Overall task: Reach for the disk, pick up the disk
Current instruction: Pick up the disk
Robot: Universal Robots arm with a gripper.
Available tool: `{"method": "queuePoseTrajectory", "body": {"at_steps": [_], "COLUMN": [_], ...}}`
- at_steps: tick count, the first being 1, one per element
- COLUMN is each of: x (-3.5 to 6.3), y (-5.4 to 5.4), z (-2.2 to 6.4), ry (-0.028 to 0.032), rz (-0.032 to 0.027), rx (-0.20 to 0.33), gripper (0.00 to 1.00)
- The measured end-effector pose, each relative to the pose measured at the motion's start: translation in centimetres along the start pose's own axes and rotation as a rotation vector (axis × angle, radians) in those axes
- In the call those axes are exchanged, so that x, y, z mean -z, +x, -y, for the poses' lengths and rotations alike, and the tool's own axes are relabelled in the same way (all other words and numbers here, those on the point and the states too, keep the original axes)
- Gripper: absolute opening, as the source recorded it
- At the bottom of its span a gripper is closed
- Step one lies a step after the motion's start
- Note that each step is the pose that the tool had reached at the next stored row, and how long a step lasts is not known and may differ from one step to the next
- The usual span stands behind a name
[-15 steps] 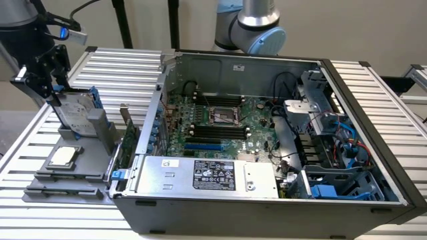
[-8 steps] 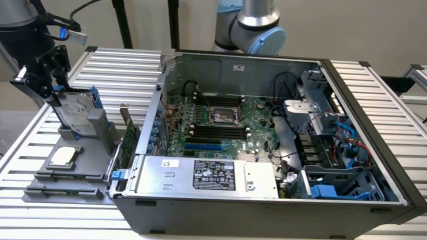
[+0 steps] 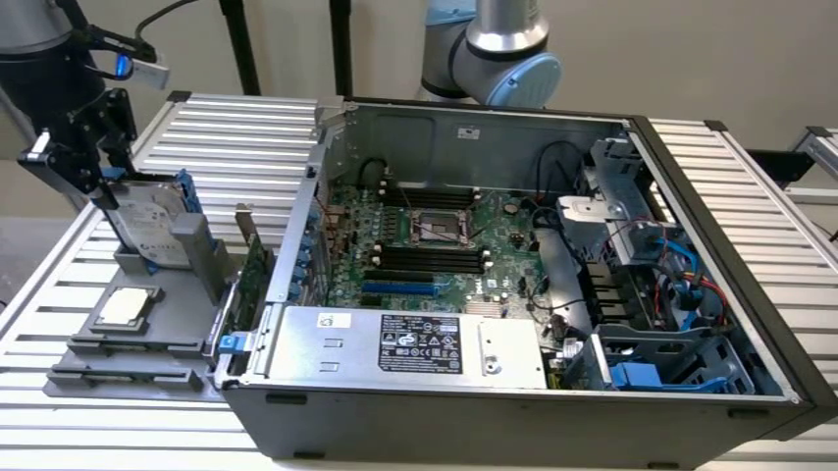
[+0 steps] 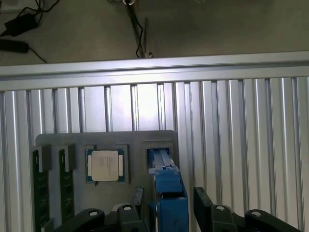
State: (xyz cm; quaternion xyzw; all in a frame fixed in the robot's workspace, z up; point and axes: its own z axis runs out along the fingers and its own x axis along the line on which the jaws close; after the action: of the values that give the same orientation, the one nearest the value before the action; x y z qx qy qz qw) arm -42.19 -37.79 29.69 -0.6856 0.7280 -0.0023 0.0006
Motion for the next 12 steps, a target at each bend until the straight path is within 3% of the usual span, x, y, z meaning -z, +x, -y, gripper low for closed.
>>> {"method": "queuePoseTrajectory", "body": {"at_steps": [9, 10, 12], "x": [-0.07, -0.08, -0.08], "y": [0.07, 0.07, 0.09], "z": [0.0, 0.0, 0.0], "ry": [-0.0001, 0.0, 0.0], "rz": [0.0, 0.0, 0.0], "rx": [0.0, 0.0, 0.0], "gripper": [0.51, 0.44, 0.44]}}
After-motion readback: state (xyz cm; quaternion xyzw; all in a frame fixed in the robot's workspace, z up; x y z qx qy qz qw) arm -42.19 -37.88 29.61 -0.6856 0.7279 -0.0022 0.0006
